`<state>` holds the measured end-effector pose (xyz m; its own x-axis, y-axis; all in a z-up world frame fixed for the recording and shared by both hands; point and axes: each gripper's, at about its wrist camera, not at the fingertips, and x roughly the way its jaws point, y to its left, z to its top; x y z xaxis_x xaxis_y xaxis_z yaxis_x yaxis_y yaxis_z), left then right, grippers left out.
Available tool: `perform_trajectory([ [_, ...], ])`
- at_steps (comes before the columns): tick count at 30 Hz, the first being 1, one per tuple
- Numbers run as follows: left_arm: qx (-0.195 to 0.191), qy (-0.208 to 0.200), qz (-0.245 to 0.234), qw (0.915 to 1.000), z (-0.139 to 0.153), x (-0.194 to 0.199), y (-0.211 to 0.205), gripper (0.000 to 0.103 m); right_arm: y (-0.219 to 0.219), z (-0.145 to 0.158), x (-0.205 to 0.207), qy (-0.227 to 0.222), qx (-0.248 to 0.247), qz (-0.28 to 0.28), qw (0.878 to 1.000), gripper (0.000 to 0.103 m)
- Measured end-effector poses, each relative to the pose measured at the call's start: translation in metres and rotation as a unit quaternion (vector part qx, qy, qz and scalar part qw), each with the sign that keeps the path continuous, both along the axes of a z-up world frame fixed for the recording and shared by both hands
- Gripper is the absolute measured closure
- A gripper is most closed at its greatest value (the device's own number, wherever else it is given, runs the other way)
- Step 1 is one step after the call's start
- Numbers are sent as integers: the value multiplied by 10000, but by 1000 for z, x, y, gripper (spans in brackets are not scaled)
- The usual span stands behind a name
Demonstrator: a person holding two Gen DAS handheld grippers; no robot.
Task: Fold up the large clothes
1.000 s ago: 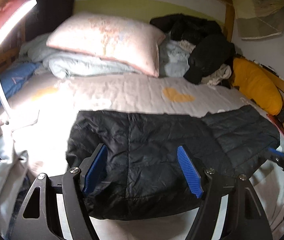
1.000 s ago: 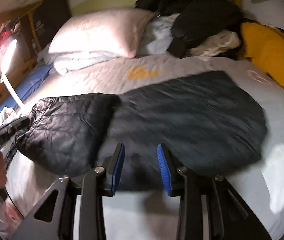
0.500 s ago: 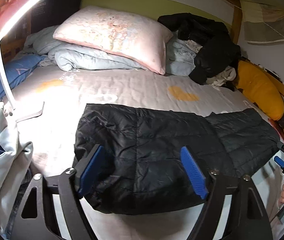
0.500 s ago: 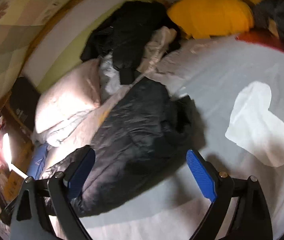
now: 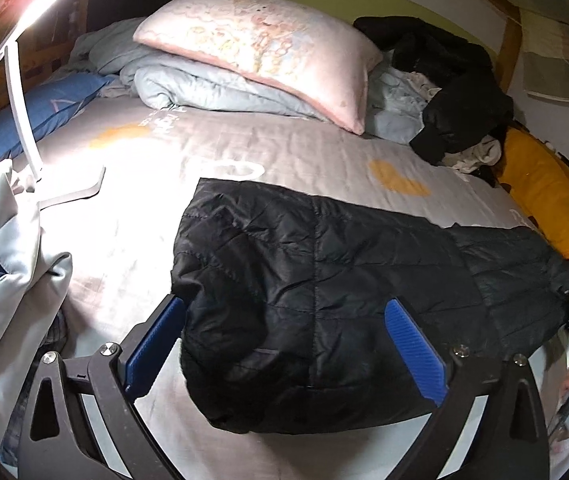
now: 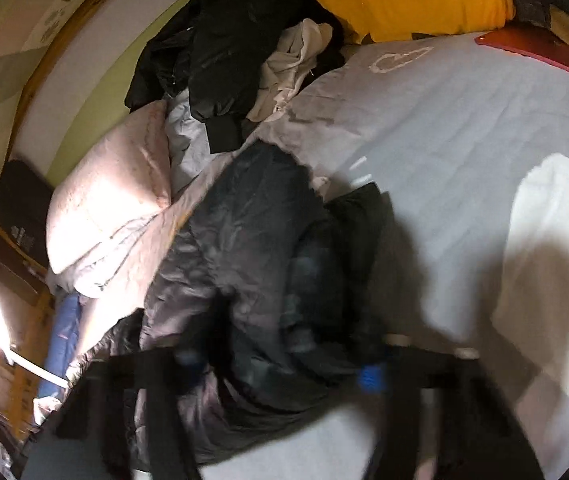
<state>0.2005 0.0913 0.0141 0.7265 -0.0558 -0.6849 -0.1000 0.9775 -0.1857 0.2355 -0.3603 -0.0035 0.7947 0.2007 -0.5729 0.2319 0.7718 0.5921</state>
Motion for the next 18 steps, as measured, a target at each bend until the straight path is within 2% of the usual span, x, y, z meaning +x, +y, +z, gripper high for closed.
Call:
perform_trajectory([
  [2,-13,-7,22,10000,1,0,1,4,-3,17,-3,-169,-331,-16,9993,84],
  [7,-112,-57,-121,9998,4,-2,-3,4,-21,53,-10,-269,-1198,-363,9918,87],
  [11,-60,41,-367,9993,0,2,-16,3,-16,88,-12,-443,-2093,-180,9767,87],
  [13,160,158,-409,9989,-10,4,-29,4,-4,104,-11,-540,-2442,-6,9682,87],
  [16,146,557,-792,9952,-31,13,-48,4,16,126,-12,-810,-2534,172,9638,87],
  [18,-26,503,-924,9944,-36,14,-52,15,35,140,-15,-1048,-2494,281,9623,87],
])
